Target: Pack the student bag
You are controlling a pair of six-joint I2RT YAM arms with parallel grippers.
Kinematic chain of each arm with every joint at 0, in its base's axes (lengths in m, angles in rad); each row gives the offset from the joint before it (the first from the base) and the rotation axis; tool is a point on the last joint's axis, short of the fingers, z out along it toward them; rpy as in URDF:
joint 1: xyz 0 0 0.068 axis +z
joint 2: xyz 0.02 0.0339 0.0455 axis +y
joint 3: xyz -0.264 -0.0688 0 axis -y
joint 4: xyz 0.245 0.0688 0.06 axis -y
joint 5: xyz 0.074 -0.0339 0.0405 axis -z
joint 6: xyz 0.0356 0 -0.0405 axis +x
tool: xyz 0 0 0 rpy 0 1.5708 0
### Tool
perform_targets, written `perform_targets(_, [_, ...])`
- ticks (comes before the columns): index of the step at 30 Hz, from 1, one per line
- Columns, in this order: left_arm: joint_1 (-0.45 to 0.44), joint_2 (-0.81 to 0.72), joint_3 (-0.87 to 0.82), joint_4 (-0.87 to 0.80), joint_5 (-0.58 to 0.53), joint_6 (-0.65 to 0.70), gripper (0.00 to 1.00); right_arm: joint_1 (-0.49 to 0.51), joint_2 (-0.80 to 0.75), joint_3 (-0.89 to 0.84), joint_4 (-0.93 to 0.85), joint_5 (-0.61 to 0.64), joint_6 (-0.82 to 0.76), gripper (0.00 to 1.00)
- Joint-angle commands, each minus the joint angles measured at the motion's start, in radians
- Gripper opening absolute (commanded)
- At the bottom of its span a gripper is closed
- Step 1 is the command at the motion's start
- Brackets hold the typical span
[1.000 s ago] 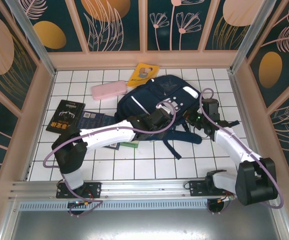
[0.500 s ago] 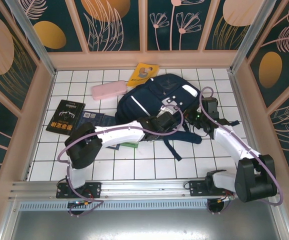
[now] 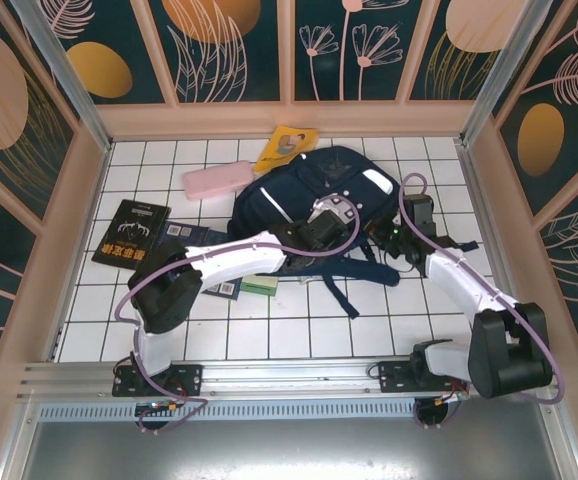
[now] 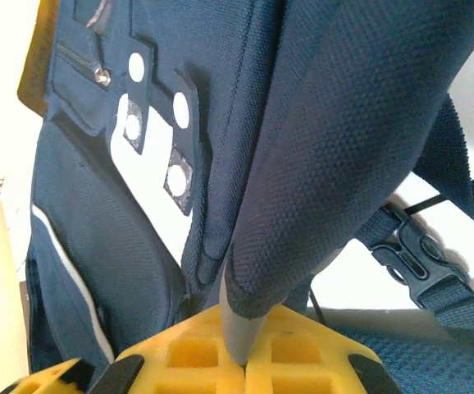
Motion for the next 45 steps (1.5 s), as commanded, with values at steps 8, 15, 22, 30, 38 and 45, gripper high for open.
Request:
perform_targets(8, [-0.079,-0.117,-0.091,0.167,0.131,-0.246,0.42,0.016,0.058,0.117,0.024,-0.02,0.074,0.0])
perform_targets(15, [-0.136,-0.069,-0.108,0.245,0.127,-0.342,0.41,0.017,0.082,0.146,0.026,0.001,0.101,0.0])
perform_targets(22, [-0.156,-0.017,-0.125,0.319,0.114,-0.417,0.4,0.022,0.109,0.16,0.052,-0.038,0.111,0.0])
perform_targets(30, [-0.162,0.059,-0.129,0.365,0.11,-0.49,0.38,0.026,0.098,0.148,0.094,-0.077,0.125,0.0])
perform_targets(38, [-0.162,0.119,-0.094,0.37,0.003,-0.533,0.42,0.032,0.062,0.122,0.111,-0.077,0.138,0.0])
perform_targets(45, [-0.141,0.179,-0.021,0.319,-0.094,-0.559,0.43,0.031,0.039,0.094,0.119,-0.086,0.142,0.0])
